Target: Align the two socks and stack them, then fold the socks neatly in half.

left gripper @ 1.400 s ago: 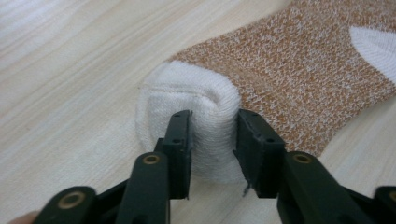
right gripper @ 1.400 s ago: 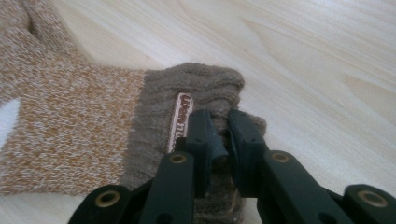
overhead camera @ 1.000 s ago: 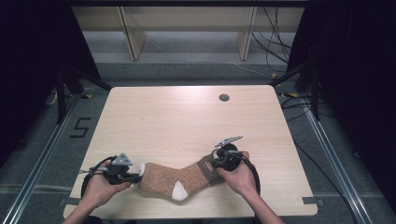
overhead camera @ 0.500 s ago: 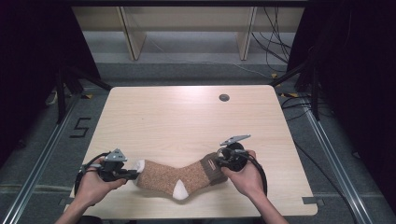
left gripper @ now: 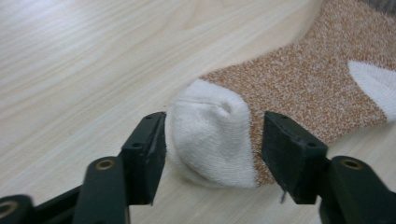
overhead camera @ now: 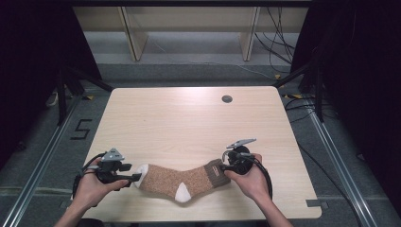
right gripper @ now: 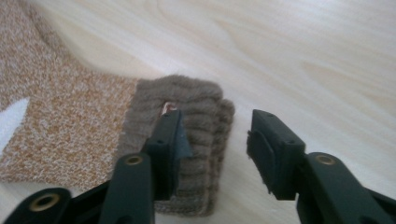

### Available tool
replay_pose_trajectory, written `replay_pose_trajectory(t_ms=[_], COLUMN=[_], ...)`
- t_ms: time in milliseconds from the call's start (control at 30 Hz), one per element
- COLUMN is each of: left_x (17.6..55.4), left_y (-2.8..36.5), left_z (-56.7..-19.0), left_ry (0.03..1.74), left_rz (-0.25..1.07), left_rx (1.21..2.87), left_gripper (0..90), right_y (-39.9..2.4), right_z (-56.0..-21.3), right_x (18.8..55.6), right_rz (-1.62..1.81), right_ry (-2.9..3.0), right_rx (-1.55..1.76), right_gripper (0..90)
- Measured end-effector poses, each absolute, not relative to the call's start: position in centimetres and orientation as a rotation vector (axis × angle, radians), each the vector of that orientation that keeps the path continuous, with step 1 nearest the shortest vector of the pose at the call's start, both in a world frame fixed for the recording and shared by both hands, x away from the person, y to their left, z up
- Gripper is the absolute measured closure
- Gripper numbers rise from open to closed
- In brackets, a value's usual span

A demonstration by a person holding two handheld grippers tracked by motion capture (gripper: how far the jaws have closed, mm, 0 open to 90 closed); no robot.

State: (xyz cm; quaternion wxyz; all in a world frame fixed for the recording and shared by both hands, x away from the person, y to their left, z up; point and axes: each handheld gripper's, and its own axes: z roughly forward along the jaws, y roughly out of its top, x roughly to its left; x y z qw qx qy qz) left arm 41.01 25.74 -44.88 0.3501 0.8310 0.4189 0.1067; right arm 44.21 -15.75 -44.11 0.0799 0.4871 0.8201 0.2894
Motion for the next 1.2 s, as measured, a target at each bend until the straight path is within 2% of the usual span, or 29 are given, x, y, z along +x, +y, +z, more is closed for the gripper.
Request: replay_pose_trajectory(t_ms=[167, 500, 967, 1200], left_x=[41.2, 41.4, 42.1, 42.3], left_y=[26.1, 25.7, 25.4, 25.6], left_z=[-45.3, -44.8, -45.3, -45.4], left_ry=[1.137, 1.103, 1.151, 1.146], left_rz=[0.277, 0.292, 0.264, 0.272], left_rx=[2.097, 2.040, 1.950, 1.999], left_gripper=[30.9, 27.1, 26.1, 24.5], right_y=[-16.2, -16.8, -16.9, -17.3], right_z=[-44.1, -44.1, -44.0, -44.2], right_x=[44.4, 44.6, 44.8, 44.6], right_rz=[0.883, 0.934, 0.962, 0.954], right_ry=[2.431, 2.409, 2.416, 2.420], right_rx=[1.421, 1.444, 1.425, 1.424], right_gripper=[46.2, 40.0, 40.5, 41.0])
